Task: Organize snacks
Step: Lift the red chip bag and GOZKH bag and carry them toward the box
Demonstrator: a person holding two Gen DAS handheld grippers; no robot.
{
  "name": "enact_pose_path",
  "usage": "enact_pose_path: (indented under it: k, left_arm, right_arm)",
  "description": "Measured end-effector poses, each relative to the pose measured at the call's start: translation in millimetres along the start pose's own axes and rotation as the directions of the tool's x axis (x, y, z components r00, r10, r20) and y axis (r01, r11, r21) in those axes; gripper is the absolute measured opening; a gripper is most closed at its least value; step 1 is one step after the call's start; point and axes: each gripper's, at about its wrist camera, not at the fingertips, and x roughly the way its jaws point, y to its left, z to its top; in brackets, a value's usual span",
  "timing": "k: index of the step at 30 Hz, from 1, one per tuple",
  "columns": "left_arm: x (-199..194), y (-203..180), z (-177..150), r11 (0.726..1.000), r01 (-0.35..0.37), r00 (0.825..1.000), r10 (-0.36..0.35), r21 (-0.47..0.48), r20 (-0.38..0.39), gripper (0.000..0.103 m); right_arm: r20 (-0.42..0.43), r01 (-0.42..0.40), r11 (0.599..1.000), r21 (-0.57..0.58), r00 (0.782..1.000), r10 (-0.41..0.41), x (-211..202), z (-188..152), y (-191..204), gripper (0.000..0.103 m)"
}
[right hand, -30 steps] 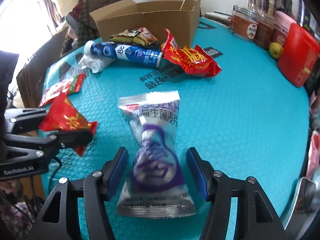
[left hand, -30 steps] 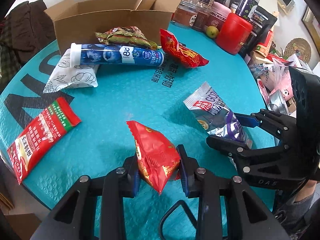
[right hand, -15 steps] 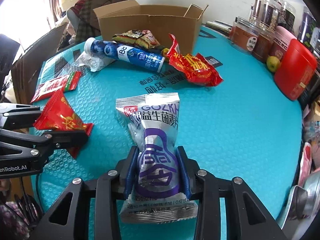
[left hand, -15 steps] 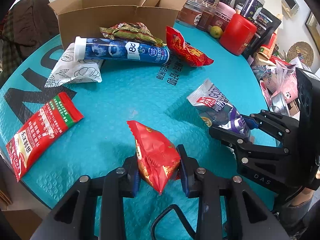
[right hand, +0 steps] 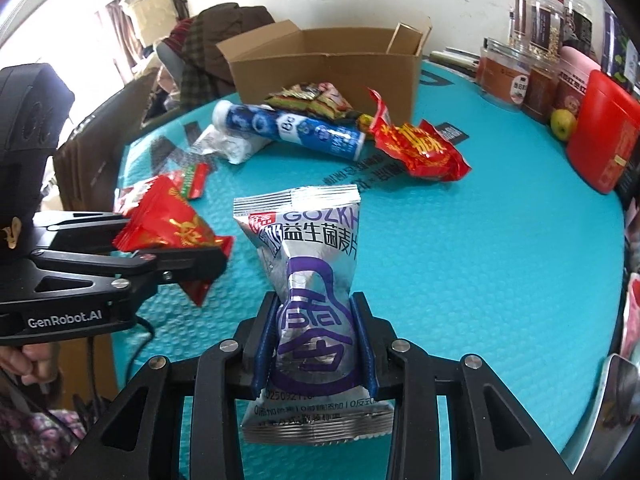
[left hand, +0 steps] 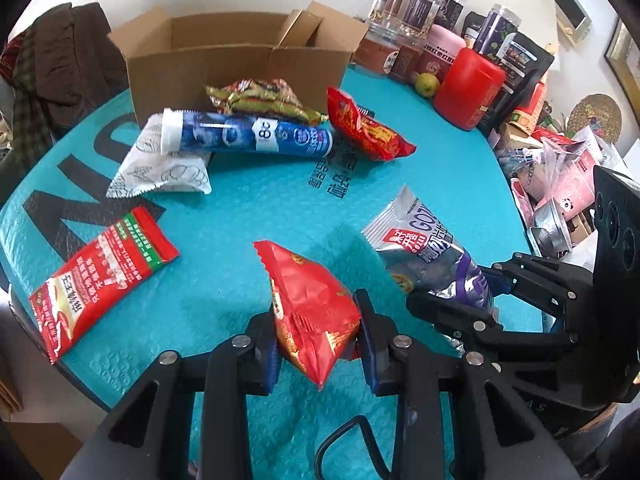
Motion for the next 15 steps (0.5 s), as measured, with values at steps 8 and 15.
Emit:
enact_pose_path:
  k: [8, 15]
  left_arm:
    - [-17.1, -8.0, 3.9, 1.0, 0.011, 0.999, -0.012, 0.013, 0.049, 0.031]
    - [-40.2, -15.4, 16.7, 0.999, 0.02, 0.993, -0.025, 0.043, 0.118, 0.031]
  right_arm:
    - [0.059, -0.013, 1.0, -0.016, 0.998, 0.014, -22.4, 1.8, 14.5, 0.035]
    - [0.13, 0.005, 1.0, -0.018, 0.991, -0.003, -43.1, 9.9, 20.7, 0.035]
